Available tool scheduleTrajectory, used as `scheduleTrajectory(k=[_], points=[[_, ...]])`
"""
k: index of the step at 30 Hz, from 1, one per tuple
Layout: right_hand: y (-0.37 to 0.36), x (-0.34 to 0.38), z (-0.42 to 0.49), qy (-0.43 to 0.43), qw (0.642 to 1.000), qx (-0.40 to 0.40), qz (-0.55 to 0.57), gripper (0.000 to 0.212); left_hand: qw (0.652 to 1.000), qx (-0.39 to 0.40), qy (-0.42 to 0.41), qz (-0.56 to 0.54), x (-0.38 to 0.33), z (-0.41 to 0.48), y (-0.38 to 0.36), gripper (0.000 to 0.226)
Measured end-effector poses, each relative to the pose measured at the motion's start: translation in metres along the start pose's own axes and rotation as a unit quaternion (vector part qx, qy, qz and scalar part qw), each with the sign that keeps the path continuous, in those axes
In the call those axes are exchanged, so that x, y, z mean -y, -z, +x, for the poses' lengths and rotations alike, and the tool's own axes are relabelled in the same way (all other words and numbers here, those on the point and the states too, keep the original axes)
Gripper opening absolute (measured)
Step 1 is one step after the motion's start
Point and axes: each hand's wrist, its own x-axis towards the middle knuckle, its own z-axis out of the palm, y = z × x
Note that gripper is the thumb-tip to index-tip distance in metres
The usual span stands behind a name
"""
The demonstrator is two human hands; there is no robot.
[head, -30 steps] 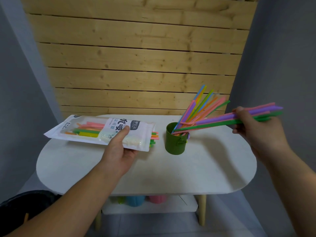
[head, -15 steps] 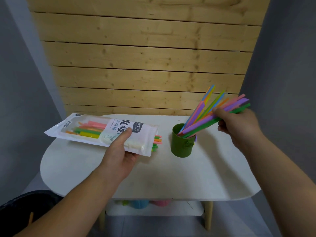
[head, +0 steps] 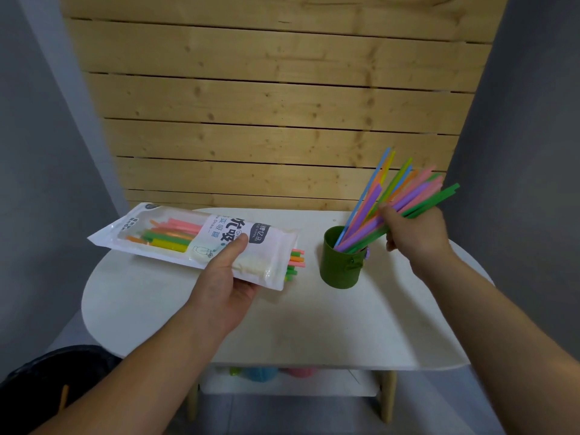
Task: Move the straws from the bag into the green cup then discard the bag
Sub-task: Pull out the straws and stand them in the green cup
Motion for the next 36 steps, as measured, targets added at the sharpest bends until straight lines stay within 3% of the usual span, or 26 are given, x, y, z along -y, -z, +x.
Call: scheduleTrajectory(k=[9, 14, 20, 30, 36], points=[[0.006, -0.004, -0.002, -0.063, 0.992, 0.059, 0.088, 0.013, 1.000, 0.004, 0.003, -0.001, -0.003, -0.001, 0.000, 0.027], [0.009, -0.013, -0.012, -0.106, 0.990, 0.070, 0.066, 0.045, 1.000, 0.000, 0.003, -0.006, -0.003, -0.002, -0.002, 0.030], [0.013, -0.016, -0.021, -0.171, 0.977, 0.123, 0.017, 0.064, 1.000, -0.005, -0.001, -0.011, -0.003, -0.004, -0.003, 0.035], [0.004, -0.011, -0.020, -0.113, 0.988, 0.042, 0.095, 0.044, 1.000, -0.002, 0.000, -0.012, -0.004, -0.004, -0.003, 0.035], [-0.004, -0.013, -0.016, -0.017, 1.000, -0.004, 0.021, 0.019, 1.000, -0.002, -0.006, -0.007, -0.004, -0.003, -0.003, 0.042]])
